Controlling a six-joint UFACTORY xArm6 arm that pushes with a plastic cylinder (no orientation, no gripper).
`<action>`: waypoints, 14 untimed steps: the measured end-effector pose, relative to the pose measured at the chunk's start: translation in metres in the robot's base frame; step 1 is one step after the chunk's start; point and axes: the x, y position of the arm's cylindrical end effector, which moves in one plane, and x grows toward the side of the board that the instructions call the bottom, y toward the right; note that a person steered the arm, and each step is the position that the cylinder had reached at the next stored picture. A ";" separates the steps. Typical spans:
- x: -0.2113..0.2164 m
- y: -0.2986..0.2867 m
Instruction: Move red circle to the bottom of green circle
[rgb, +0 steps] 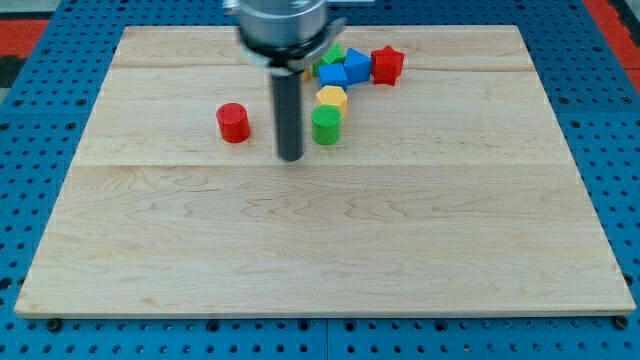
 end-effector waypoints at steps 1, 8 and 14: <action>0.017 -0.100; -0.059 -0.032; -0.009 0.001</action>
